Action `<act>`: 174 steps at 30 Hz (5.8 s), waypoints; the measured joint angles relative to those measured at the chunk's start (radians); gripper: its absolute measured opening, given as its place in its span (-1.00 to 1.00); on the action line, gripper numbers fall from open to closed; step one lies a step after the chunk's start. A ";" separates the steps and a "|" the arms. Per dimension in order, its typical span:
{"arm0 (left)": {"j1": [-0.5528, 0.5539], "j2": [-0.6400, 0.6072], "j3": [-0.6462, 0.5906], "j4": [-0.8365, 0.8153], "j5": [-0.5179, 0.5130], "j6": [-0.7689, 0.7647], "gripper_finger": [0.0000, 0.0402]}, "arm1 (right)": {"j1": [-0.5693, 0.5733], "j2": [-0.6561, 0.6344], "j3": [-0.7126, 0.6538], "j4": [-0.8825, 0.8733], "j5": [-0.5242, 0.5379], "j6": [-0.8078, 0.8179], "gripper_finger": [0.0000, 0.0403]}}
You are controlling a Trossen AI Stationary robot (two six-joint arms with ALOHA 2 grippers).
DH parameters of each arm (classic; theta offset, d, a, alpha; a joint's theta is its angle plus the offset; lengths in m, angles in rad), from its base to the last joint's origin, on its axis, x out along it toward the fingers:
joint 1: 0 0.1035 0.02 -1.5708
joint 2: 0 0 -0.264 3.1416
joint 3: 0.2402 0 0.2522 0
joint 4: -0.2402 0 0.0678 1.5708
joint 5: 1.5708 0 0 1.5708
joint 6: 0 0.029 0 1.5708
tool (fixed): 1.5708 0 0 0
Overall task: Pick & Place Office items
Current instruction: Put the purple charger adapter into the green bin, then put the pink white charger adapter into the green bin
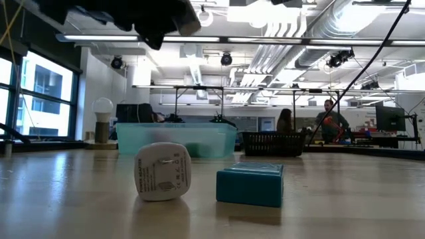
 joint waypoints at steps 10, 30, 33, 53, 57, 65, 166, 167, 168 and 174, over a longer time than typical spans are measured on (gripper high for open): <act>0.281 0.011 0.258 -0.603 -0.001 0.050 -0.39 | 0.050 -0.001 0.000 -0.166 0.046 0.223 0.54; 0.825 0.179 0.238 -0.729 0.261 0.007 -0.39 | 0.043 0.009 -0.033 -0.157 0.011 0.250 0.54; 0.825 0.180 0.203 -0.651 0.234 0.001 -0.39 | 0.042 0.009 -0.033 -0.150 0.010 0.250 0.54; 0.829 0.291 0.185 -0.538 0.223 -0.001 -0.39 | 0.043 0.009 -0.033 -0.083 -0.016 0.246 0.54; 0.829 0.306 0.187 -0.528 0.226 0.028 -0.28 | 0.043 0.009 -0.033 -0.084 -0.015 0.244 0.54; 0.822 0.284 0.183 -0.531 0.208 0.037 0.24 | 0.043 0.009 -0.033 -0.086 -0.016 0.238 0.54; -0.092 0.605 0.184 0.045 0.355 0.457 0.28 | 0.075 0.058 -0.032 0.008 -0.195 0.250 0.54; -0.092 0.613 0.184 0.045 0.355 0.463 0.28 | 0.075 0.057 -0.032 0.009 -0.195 0.250 0.54; -0.092 0.617 0.184 0.045 0.358 0.468 0.27 | 0.074 0.057 -0.032 0.009 -0.195 0.250 0.54; -0.092 0.618 0.184 0.048 0.375 0.475 0.19 | 0.074 0.057 -0.032 0.008 -0.193 0.247 0.54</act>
